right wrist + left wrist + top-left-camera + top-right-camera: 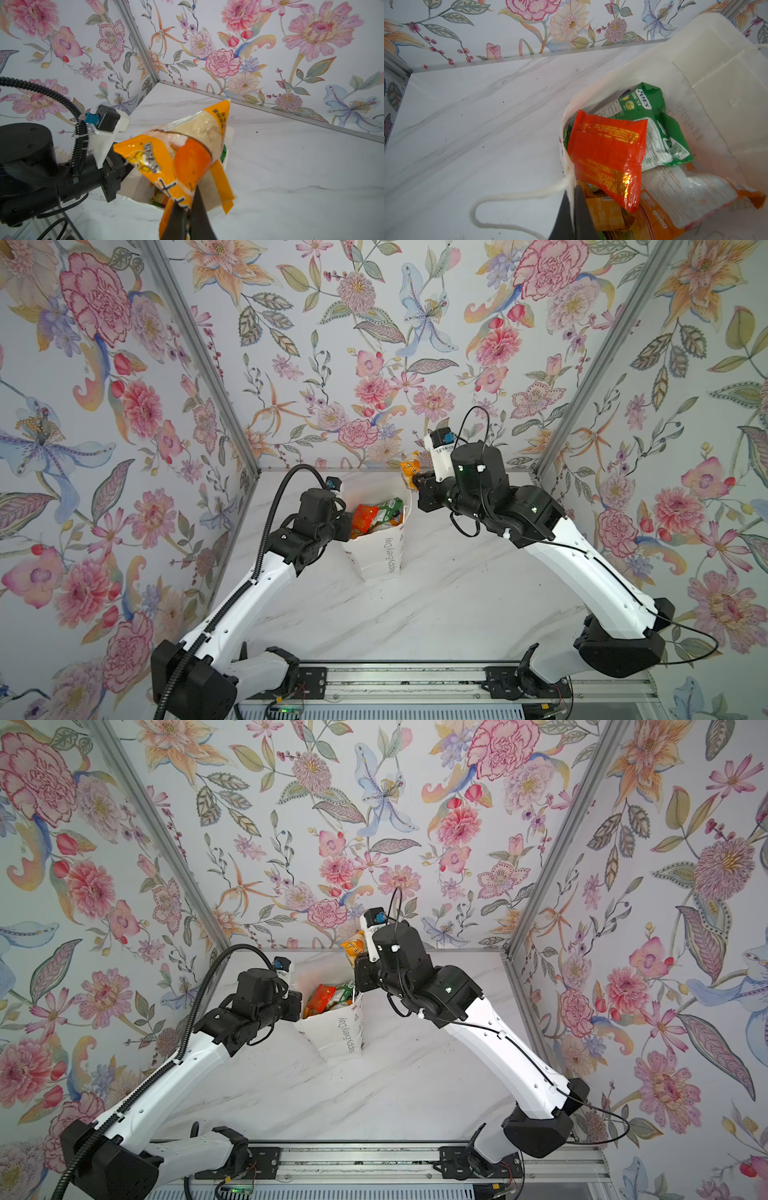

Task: Place the snacks into the paper bag
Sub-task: 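Lift the orange pastry packet with the right gripper over the paper bag, then lower the pastry packet into the bag and open the right gripper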

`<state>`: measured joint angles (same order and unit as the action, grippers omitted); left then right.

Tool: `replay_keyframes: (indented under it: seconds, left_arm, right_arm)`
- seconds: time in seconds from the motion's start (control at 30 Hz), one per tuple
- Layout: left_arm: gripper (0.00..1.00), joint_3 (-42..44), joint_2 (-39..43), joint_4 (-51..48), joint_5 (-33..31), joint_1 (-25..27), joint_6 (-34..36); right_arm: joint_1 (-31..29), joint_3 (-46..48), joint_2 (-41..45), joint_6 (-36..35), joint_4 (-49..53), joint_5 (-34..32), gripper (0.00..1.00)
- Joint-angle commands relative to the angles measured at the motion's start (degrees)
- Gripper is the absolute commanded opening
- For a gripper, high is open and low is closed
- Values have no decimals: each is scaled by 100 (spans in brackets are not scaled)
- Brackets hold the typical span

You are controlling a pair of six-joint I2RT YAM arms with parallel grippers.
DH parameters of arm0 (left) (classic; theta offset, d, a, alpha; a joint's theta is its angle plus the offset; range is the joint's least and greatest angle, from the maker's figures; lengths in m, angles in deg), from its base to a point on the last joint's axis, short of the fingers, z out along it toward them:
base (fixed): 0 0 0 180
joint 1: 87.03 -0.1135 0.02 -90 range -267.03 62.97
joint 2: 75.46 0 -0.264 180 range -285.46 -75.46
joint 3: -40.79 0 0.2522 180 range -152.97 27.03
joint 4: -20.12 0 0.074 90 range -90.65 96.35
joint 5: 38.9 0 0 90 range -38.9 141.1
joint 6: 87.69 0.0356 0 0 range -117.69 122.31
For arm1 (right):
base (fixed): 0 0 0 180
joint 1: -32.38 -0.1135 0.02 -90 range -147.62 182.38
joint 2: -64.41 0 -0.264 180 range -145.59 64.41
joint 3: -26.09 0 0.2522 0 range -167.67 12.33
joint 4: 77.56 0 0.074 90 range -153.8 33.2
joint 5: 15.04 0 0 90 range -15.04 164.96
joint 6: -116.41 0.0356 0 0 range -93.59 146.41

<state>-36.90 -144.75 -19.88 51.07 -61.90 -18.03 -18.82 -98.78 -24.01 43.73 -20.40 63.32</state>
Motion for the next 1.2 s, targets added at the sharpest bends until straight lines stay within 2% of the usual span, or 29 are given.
replay_keyframes:
  seconds: [0.0,0.17,0.43,0.67,0.93,1.03,1.17]
  left_arm:
    - [0,-22,141,463,-58,-113,39]
    - [0,-26,95,446,-51,-115,47]
    - [0,-38,158,453,-64,-107,39]
    - [0,-46,155,482,3,-113,4]
    - [0,-12,249,479,-93,-119,-5]
    - [0,-21,259,471,-126,-113,10]
    - [0,-24,242,462,-151,-104,25]
  right_arm:
    - [-169,-312,-464,-219,331,-151,1]
    - [-355,-920,-1100,-372,628,-167,2]
    - [-465,-1383,-1792,-465,930,-156,2]
    - [-474,-1397,-2020,-441,1002,-336,4]
    - [-473,-1367,-2051,-419,1068,-409,18]
    - [-470,-1411,-2086,-430,1074,-427,28]
    - [-479,-1412,-2016,-434,1082,-387,31]
